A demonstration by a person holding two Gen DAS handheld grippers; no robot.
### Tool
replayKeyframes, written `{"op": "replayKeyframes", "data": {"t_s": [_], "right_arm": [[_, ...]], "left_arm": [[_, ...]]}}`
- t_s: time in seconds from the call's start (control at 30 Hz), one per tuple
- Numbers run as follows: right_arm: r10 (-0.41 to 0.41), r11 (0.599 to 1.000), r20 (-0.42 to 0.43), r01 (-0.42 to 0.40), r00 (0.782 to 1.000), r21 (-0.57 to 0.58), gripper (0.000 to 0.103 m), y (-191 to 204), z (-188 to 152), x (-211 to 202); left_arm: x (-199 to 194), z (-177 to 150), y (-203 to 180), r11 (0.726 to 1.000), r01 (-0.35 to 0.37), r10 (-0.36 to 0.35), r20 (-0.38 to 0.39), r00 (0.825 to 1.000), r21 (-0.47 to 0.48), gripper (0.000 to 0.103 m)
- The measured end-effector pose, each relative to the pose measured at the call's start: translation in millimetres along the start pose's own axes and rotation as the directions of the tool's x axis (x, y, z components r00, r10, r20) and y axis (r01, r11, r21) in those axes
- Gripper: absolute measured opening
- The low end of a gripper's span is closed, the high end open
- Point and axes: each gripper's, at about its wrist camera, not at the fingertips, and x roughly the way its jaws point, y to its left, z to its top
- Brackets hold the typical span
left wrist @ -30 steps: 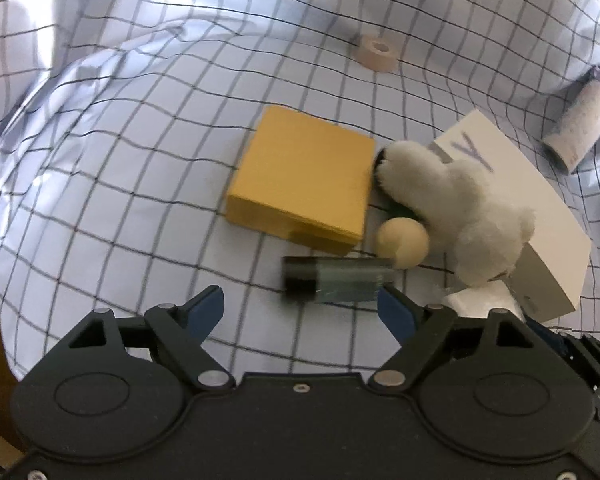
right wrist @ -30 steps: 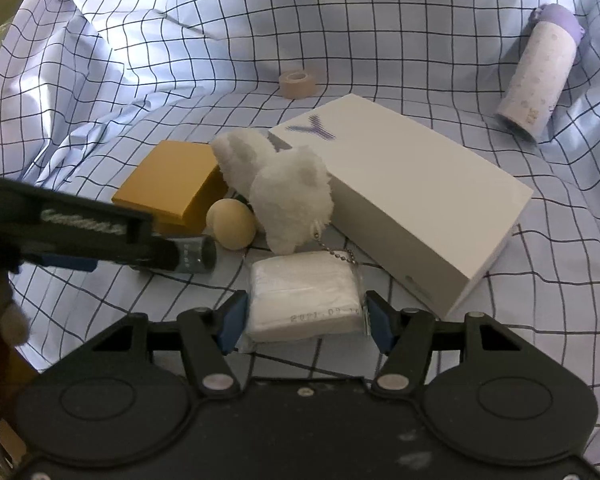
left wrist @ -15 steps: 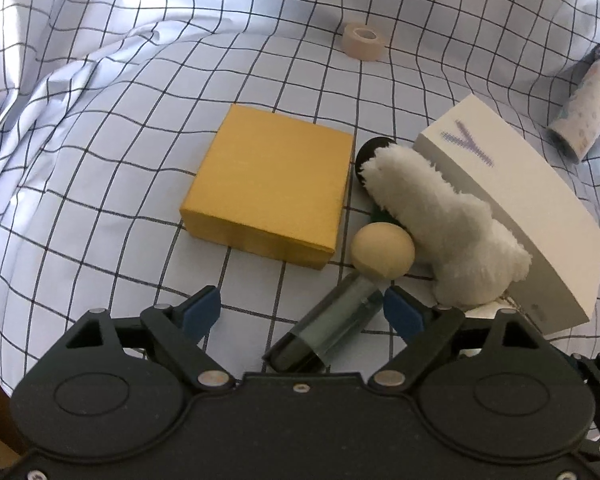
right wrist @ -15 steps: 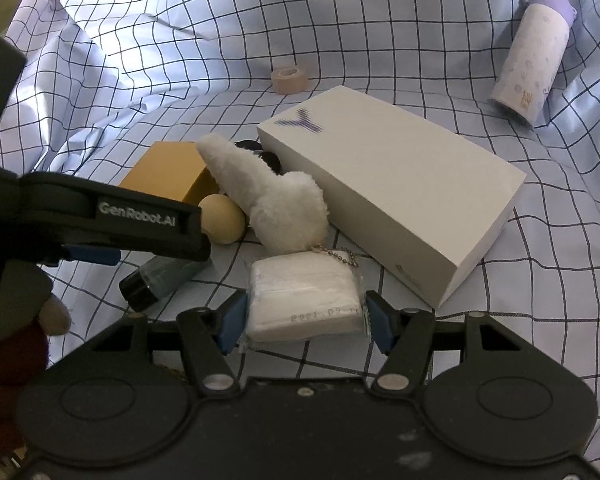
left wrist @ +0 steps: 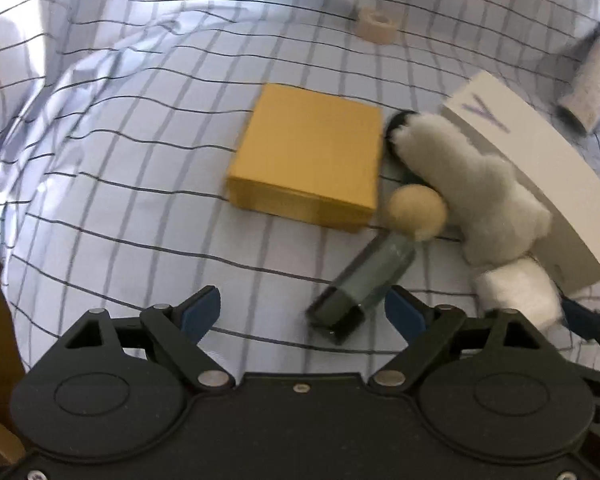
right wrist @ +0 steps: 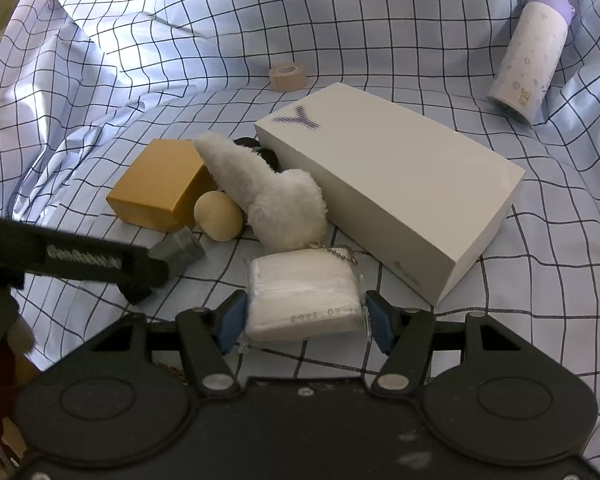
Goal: Organize soft objects
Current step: 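Close the left gripper on the dark glass bottle while the right gripper grasps the white tissue pack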
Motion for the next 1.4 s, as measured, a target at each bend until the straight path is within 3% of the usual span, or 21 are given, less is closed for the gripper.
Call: {"op": "replayKeyframes", "data": {"t_s": [0.17,0.27,0.4,0.7,1.2,1.27,1.37,1.4], "right_arm": [[0.005,1.000,-0.003,-0.005,1.000,0.009,0.062,-1.6,0.4,0.6],[0.003,1.000,-0.005,-0.003,1.000,0.010,0.063,-1.0,0.2,1.7],[-0.001,1.000,-0.006,0.001,1.000,0.007,0.063,0.3,-0.3,2.7],[0.000,1.000,-0.007,0.000,1.000,0.011,0.063,-0.6,-1.0,3.3],[0.004,1.000,-0.009,-0.004,1.000,0.017,0.064,-1.5,-1.5,3.4],[0.002,1.000,-0.011,-0.002,1.000,0.014,0.064,-1.2,-1.6,4.4],[-0.002,1.000,-0.010,0.002,1.000,0.012,0.064,-0.5,-1.8,4.7],[-0.003,1.000,-0.010,0.003,1.000,0.012,0.064,-0.5,-2.0,4.9]], "left_arm": [[4.1,7.8,16.3,0.995,-0.096,0.096,-0.002,0.995,-0.030,0.085],[3.2,8.3,27.1,0.991,-0.110,0.111,-0.001,0.994,-0.070,0.085],[-7.1,6.8,30.3,0.991,-0.044,0.047,0.024,0.999,-0.126,0.085],[-10.4,11.0,-8.6,0.998,0.062,-0.061,0.059,0.996,-0.028,0.089],[2.6,11.3,-13.3,1.000,0.020,-0.020,0.056,0.998,-0.005,0.089],[3.7,10.1,-13.4,1.000,0.019,-0.019,0.057,0.998,-0.005,0.087],[6.4,7.7,-14.9,1.000,0.022,-0.023,0.050,0.999,0.012,0.065],[7.1,6.8,-14.8,1.000,0.029,-0.030,0.049,0.998,0.012,0.065]]}}
